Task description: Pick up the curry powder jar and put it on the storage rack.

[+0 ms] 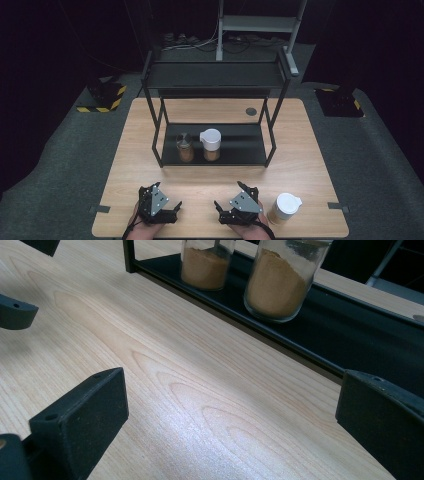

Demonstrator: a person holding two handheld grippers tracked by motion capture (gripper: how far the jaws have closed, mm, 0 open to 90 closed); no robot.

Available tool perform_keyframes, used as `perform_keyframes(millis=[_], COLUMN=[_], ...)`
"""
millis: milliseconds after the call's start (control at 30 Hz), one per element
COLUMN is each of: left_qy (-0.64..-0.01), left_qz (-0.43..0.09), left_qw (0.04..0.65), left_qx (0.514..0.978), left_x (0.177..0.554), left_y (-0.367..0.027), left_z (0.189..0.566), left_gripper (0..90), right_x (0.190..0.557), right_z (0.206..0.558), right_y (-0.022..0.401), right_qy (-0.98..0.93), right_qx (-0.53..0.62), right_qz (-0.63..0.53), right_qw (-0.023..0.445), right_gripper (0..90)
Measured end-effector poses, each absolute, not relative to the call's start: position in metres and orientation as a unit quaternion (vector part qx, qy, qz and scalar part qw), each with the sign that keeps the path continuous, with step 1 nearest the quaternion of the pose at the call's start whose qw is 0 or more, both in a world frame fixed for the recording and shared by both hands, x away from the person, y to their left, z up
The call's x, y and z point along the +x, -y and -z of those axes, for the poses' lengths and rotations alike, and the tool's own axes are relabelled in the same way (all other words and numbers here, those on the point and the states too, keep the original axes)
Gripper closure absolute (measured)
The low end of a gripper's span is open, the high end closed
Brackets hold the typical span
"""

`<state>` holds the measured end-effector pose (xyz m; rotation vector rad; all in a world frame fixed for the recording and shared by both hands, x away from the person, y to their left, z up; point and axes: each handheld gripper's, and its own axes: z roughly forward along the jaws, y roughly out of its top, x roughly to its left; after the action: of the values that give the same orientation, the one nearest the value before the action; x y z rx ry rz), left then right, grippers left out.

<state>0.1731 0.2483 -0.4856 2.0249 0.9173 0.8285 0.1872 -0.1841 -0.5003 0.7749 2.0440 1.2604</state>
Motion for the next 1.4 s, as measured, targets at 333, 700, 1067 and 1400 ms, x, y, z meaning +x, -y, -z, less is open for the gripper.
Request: perform_keyframes(millis=[333,700,1067,1400], left_qy=[-0.357,-0.355,-0.353,-0.352], left_qz=[-0.323,-0.32,-0.318,-0.318], left_qw=[0.375,0.377,0.377,0.378], left_qx=[0.792,0.793,0.795,0.795], left_x=[0.173,0.174,0.175,0.175], left_y=[-0.248,-0.25,-0.25,-0.251], left_z=[0.485,0.485,0.485,0.485], left_gripper=[0.9,0.9,0.9,0.9], right_x=[0.178,0.165,0.154,0.149], right_z=[0.487,0.47,0.452,0.442], right_y=[0.193,0.201,0.212,0.229], right_qy=[-0.756,-0.732,-0.718,-0.715], right_qx=[0.28,0.269,0.26,0.276], right_qz=[-0.504,-0.539,-0.56,-0.563], right_qw=[0.31,0.318,0.32,0.309], right_gripper=[0.0,0.0,0.0,0.0])
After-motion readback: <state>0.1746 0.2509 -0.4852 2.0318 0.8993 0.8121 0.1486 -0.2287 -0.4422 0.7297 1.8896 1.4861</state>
